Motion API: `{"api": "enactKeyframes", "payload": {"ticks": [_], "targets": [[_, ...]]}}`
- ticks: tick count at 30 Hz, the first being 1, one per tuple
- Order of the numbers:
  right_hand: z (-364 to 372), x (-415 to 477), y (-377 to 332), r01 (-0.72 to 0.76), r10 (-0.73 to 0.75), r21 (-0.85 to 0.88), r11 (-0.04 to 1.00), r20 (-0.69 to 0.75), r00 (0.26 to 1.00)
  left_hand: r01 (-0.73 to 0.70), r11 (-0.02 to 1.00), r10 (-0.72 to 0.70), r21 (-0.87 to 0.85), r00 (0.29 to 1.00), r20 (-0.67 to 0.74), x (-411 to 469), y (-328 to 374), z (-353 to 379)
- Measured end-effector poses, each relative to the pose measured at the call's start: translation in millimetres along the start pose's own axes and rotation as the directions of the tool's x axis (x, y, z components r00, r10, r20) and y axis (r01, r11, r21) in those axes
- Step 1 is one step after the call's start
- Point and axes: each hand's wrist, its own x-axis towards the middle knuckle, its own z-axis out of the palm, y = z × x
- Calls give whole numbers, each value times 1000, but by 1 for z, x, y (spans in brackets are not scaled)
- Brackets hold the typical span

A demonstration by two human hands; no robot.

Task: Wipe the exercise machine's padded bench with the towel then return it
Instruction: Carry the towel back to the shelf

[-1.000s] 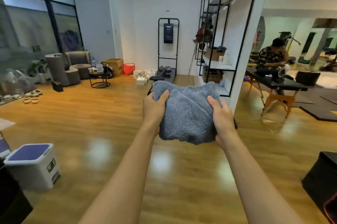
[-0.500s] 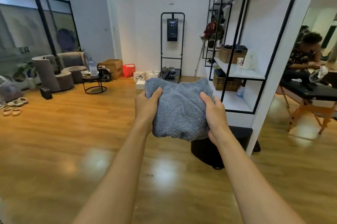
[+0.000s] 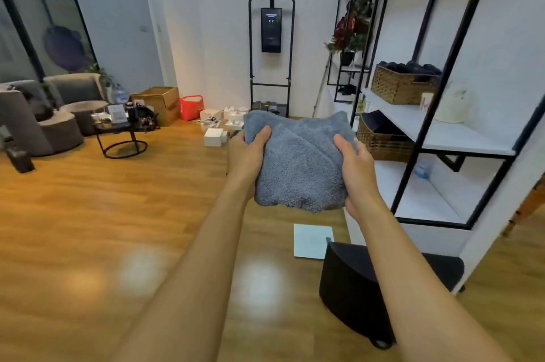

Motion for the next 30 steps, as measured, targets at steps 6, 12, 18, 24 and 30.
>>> {"api": "enactKeyframes", "payload": {"ticks": [6, 12, 18, 24, 30], "targets": [[66, 185, 44, -31, 32, 21, 999, -40, 999, 44, 999, -45, 14, 999, 29, 197, -40, 27], [115, 355, 99, -12, 10, -14, 1000, -186, 982, 95, 995, -94, -3, 987, 130, 384, -102, 60], [142, 497, 136, -17, 10, -17, 1000, -359, 933, 141, 990, -136, 6, 940, 313, 556, -155, 113], [124, 621, 154, 30, -106, -138, 990, -587, 803, 189, 982, -175, 25, 844, 507, 673, -202, 206], [76, 732, 198, 52, -122, -120, 991, -709, 694, 160, 982, -184, 95, 764, 618, 759, -256, 309]]}}
